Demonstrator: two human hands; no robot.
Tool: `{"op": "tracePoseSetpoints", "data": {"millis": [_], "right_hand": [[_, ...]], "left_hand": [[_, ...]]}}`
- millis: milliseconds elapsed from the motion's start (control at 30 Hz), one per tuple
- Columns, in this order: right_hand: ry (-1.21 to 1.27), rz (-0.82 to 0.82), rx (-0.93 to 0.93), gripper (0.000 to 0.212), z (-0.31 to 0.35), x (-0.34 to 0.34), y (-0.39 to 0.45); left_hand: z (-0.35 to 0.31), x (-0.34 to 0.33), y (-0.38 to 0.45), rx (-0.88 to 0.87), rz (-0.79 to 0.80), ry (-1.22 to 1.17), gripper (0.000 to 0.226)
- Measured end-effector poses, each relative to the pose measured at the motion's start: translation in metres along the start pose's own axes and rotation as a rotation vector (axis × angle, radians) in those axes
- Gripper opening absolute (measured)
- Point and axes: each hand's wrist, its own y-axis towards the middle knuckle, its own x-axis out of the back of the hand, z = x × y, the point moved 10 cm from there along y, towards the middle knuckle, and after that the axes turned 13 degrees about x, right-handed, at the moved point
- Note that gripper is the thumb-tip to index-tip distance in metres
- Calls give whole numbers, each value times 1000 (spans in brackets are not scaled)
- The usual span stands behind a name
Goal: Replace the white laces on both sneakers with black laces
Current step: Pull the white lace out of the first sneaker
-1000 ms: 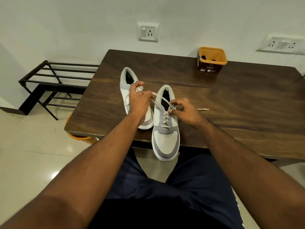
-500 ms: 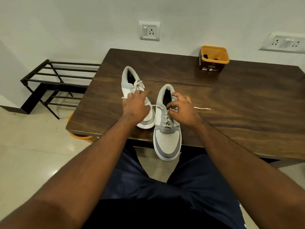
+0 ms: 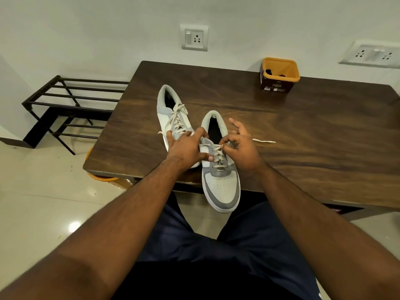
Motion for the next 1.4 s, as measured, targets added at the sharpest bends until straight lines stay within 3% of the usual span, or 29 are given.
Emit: {"op": "tracePoseSetpoints", "data": {"millis": [233,400,567,667,767,833,933,1033,1100,1167,1233,1333,1400], "right_hand": [[-219,171,-6,13,11,-17,7],[-45,-104,-64,7,1,10,-2],[98,-168,-146,10,-8,12,-14],[-101,36,-117,23,6,-6,0],[-283,165,-105,13,11,-19,9],[-244,95,-120,10,7,-16,7],[-53,-142,-174,9,-4,7,-3],[289,-421,-330,21,-26,28,-27],[493,-466,-457,26,-39,21,-40],[488,-420,-447,22,-35,17,-39],[320,-345,-329,12,-18,22,-27],[-58,-46,-156,14,6,7,-2],[-247,134,-143,13,13,-8,6]], "left_hand": [[-3,1,4,-16,-11,27,61],[-2,-1,12,-15,7,45,61],[-6,-6,16,-19,19,16,62],[-6,-6,17,-29,11,7,61],[-4,-5,17,-22,11,0,60],[-4,-4,17,-18,11,1,60],[-3,-4,17,-22,10,-3,60],[-3,-6,17,-25,17,-16,59],[-3,-7,17,-31,14,-17,58],[-3,-8,17,-31,14,-22,58],[-4,-9,18,-32,15,-31,58],[-5,-9,18,-26,21,-26,58],[-6,-7,16,-24,22,-11,57]]}}
